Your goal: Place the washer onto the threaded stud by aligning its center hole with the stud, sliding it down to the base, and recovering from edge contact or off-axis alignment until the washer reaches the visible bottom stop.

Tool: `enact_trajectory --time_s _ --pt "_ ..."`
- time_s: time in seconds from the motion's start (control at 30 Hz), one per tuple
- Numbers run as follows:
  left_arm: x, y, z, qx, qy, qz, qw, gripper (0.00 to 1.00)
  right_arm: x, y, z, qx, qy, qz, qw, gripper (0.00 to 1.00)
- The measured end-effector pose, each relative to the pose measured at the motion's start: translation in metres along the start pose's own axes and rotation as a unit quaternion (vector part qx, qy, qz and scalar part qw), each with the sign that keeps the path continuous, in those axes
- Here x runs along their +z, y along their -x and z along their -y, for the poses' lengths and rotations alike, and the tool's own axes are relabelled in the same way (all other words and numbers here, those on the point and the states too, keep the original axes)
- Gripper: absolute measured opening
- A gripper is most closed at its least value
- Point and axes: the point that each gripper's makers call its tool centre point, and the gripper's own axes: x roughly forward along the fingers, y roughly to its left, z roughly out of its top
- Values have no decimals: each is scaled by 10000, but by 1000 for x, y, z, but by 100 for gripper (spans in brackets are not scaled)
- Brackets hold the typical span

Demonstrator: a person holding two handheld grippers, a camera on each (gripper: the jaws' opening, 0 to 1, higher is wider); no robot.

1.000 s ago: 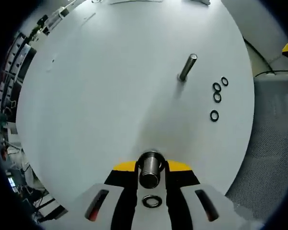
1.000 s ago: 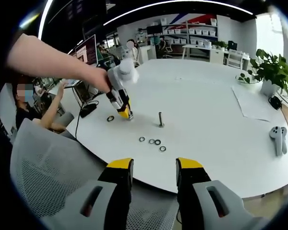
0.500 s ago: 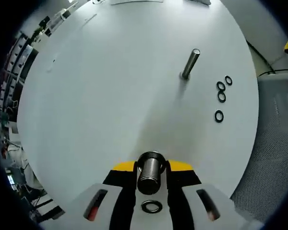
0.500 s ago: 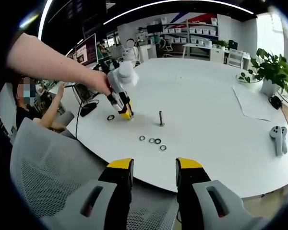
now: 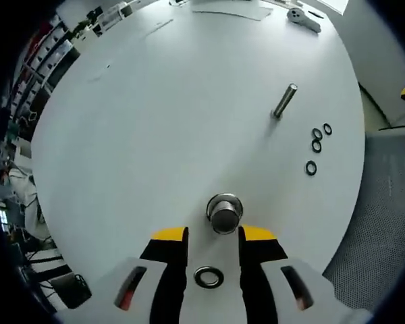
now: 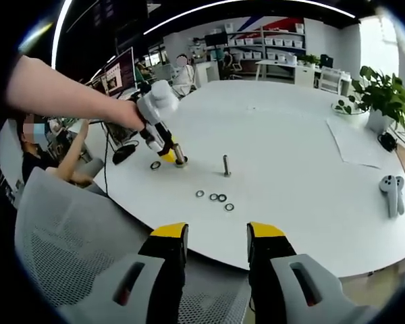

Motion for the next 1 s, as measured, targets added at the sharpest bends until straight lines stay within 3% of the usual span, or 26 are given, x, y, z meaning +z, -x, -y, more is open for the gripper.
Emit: enact_trajectory --time_s 0.07,0.37,0.5,1.0 --pt "-5 5 4 24 37 26 10000 28 -1 -1 0 4 11 -10 10000 37" --pt "-51 10 -14 70 404 -86 9991 27 0 0 -1 26 23 -15 10000 37" --pt "-65 12 -7 9 618 -93 9980 27 0 -1 1 22 36 -31 10000 37" --pt "-69 -6 0 -99 494 -191 9985 29 -2 0 3 -14 42 -65 10000 37"
